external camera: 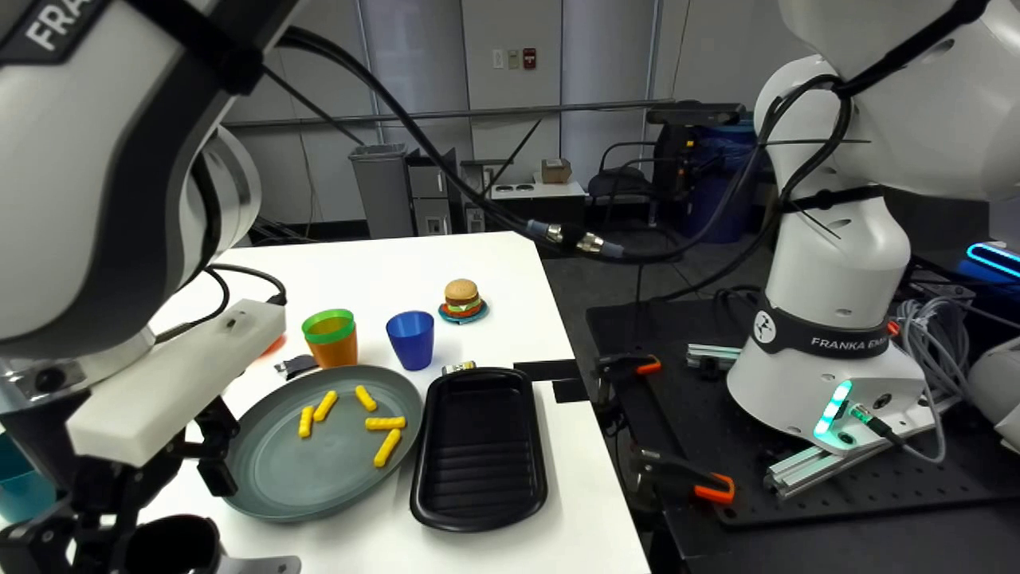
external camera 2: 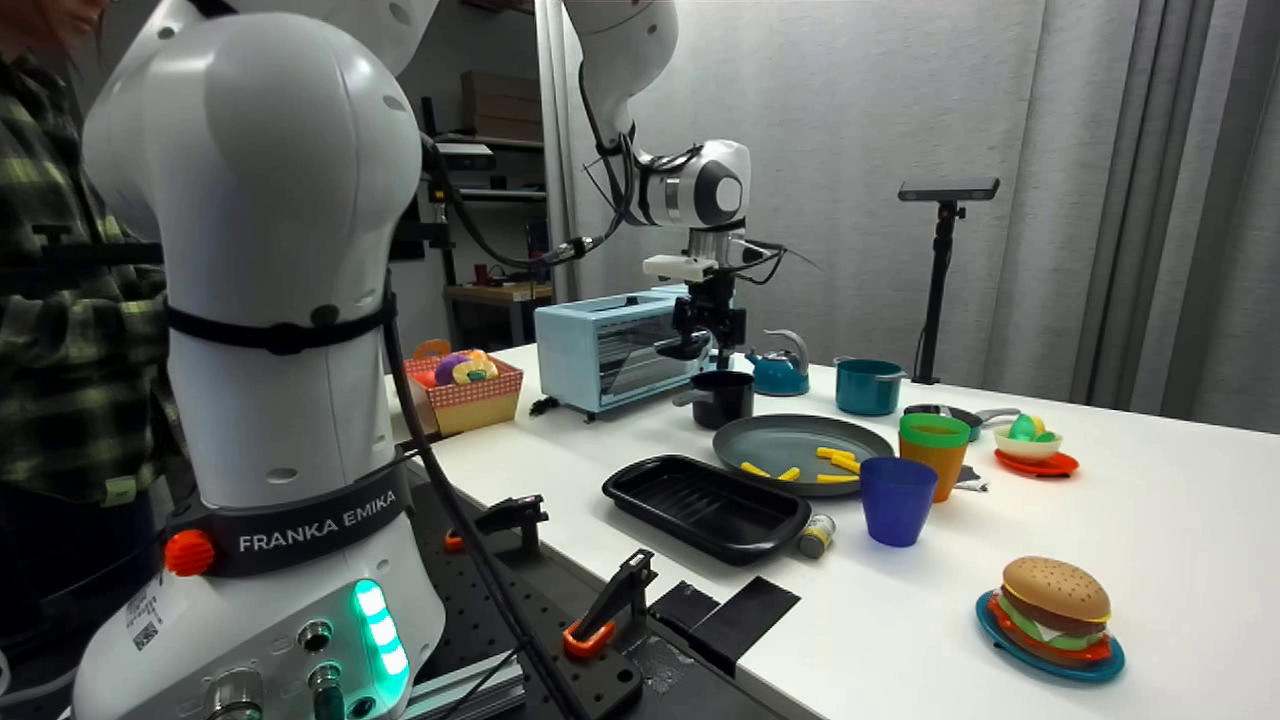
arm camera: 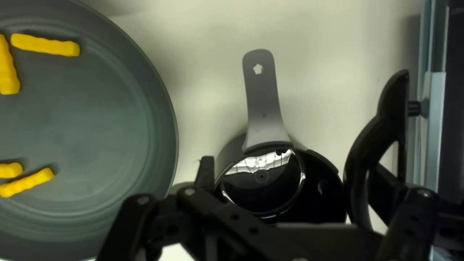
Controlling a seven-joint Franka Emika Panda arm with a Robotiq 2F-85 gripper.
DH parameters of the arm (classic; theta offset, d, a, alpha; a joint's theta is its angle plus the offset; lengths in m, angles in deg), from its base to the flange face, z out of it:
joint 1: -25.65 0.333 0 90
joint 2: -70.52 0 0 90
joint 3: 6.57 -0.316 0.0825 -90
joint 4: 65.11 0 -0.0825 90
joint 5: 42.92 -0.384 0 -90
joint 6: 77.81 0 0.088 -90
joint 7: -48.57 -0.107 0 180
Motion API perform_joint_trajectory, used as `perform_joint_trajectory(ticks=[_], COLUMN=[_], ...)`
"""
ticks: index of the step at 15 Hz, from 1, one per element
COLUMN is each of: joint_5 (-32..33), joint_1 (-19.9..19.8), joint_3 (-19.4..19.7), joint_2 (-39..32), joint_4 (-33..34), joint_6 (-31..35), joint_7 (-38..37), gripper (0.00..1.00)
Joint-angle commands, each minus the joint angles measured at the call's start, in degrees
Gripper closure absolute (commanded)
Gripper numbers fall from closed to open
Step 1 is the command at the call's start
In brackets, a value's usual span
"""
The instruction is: Open the microwave door
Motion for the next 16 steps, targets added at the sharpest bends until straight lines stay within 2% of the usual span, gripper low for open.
perform_joint_trajectory(ticks=[1,7,16], joint_5=[-2.4,-6.1,-7.0], joint_1=[-2.4,-4.0,-4.4], joint_3=[0.0,0.0,0.4], joint_2=[2.4,2.1,1.2], joint_4=[-3.1,-4.6,-4.2], joint_6=[-0.1,1.1,0.7], joint_7=[3.6,5.2,4.8], gripper=[0.00,0.00,0.00])
